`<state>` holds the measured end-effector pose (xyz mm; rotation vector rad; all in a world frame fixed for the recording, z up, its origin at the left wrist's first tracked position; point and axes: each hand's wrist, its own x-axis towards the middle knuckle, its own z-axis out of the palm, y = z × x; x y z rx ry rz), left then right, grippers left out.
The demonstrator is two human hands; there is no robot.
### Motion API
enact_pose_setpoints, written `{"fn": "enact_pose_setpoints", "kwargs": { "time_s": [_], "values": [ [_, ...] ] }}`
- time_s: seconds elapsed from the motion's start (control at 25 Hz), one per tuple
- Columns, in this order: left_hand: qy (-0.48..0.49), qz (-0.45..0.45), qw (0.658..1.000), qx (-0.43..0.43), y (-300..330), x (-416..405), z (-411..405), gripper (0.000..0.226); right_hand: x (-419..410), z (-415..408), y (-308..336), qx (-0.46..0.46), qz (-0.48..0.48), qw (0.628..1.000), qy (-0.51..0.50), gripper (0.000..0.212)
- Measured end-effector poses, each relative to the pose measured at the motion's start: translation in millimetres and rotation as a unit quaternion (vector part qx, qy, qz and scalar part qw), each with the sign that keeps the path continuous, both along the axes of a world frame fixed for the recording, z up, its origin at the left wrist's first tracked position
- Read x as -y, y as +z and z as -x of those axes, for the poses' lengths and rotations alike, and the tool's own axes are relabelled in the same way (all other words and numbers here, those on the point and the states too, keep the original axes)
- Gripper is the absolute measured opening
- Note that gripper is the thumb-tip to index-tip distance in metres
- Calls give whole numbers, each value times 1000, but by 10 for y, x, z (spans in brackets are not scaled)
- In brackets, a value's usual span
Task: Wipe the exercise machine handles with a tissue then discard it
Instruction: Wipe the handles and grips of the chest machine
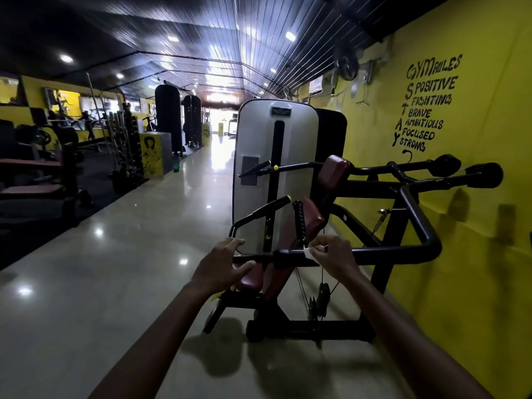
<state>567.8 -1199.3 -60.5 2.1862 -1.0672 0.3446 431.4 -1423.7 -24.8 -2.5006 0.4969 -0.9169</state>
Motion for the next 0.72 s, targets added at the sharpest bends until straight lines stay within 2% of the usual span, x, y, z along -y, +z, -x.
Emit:
{"fn": "enact_pose_setpoints", "kwargs": {
  "time_s": [0.2,0.48,0.72],
  "values": [
    [-5,0,1000,-10,-25,43,-151,84,132,-147,-41,-13,3,1000,-3,8],
    [3,1,1000,2,14,280,-367,69,446,-343,-7,-2,15,1000,-4,8],
    [30,6,1000,8,20,734,-477,87,954,-630,44,1,24,999,32,6]
  ]
}}
